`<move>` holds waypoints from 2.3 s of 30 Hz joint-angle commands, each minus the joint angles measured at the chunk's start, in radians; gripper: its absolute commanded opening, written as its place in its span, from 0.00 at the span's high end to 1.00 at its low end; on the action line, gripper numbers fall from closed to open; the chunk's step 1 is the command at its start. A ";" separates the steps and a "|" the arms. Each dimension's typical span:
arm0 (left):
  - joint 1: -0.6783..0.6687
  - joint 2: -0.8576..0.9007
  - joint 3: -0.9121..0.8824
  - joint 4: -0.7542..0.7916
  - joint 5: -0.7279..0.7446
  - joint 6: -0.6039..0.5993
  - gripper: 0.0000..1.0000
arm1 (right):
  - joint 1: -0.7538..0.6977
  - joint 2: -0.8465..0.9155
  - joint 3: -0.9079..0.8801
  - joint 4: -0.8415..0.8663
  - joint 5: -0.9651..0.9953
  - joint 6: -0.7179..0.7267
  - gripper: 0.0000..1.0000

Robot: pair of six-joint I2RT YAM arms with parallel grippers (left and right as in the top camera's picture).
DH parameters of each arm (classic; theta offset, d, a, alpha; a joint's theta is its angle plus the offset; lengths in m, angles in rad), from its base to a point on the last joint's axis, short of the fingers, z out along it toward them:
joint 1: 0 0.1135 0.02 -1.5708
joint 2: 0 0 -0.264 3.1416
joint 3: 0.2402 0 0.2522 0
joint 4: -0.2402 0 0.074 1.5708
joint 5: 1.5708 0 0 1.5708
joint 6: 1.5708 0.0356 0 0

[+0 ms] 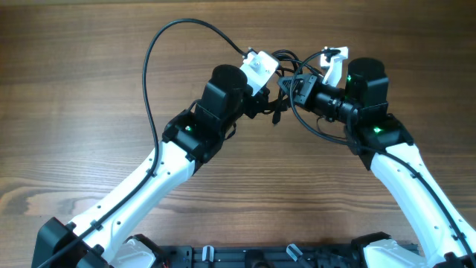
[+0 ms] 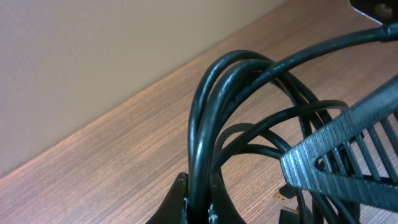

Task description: Untangle cables

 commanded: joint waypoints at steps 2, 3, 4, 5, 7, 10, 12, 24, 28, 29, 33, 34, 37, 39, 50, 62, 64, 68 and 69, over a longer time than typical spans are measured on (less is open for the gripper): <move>-0.007 -0.019 0.014 -0.024 0.024 -0.013 0.96 | -0.014 -0.006 0.001 0.061 0.014 0.076 0.94; -0.008 -0.020 0.014 -0.023 0.029 -0.014 0.96 | -0.014 -0.006 0.001 0.067 0.014 0.075 0.92; -0.011 -0.020 0.014 -0.021 0.037 -0.013 0.96 | -0.014 -0.006 0.001 0.067 0.014 0.074 0.92; -0.013 -0.020 0.014 -0.018 0.040 -0.013 0.96 | -0.014 -0.006 0.001 0.067 0.014 0.069 0.92; -0.018 -0.020 0.014 -0.007 0.042 -0.013 0.96 | -0.014 -0.005 0.001 0.065 0.016 0.067 0.92; -0.018 -0.020 0.014 0.005 0.042 -0.014 0.96 | -0.014 -0.005 0.001 0.064 0.026 0.066 0.89; -0.018 -0.020 0.014 0.022 0.042 -0.018 0.96 | -0.013 -0.005 0.001 0.058 0.025 0.040 0.81; -0.018 -0.020 0.014 0.060 0.053 -0.021 0.96 | -0.013 -0.005 0.001 0.018 0.044 -0.047 0.70; -0.018 -0.020 0.014 0.059 0.058 -0.021 0.96 | -0.013 -0.005 0.001 0.021 0.035 -0.140 0.71; -0.018 -0.020 0.014 0.056 0.058 -0.021 0.96 | -0.013 -0.005 0.001 0.022 0.032 -0.150 0.72; -0.018 -0.020 0.014 0.043 0.058 -0.021 0.96 | -0.013 -0.005 0.001 0.060 -0.024 -0.204 0.71; -0.018 -0.020 0.014 0.042 0.058 -0.021 0.96 | -0.013 -0.005 0.001 0.063 -0.024 -0.214 0.72; -0.018 -0.020 0.014 0.044 0.070 -0.021 0.96 | -0.010 -0.005 0.001 0.062 -0.024 -0.243 0.71; -0.018 -0.020 0.014 0.045 0.089 -0.021 0.96 | -0.006 -0.005 0.001 0.061 -0.024 -0.252 0.71; -0.019 -0.020 0.014 0.057 0.096 -0.021 0.96 | 0.020 0.023 0.001 0.016 -0.022 -0.286 0.78; -0.020 -0.020 0.014 0.063 0.103 -0.021 0.96 | 0.021 0.023 0.001 -0.012 0.000 -0.294 0.87; -0.020 -0.020 0.014 0.063 0.103 -0.021 0.96 | 0.021 0.023 0.001 -0.012 0.006 -0.294 0.87; -0.020 -0.020 0.014 0.060 0.103 -0.021 0.96 | 0.020 0.023 0.001 -0.012 0.019 -0.256 0.95; -0.020 -0.020 0.014 0.056 0.103 -0.021 0.96 | 0.020 0.023 0.001 -0.009 0.019 -0.236 0.95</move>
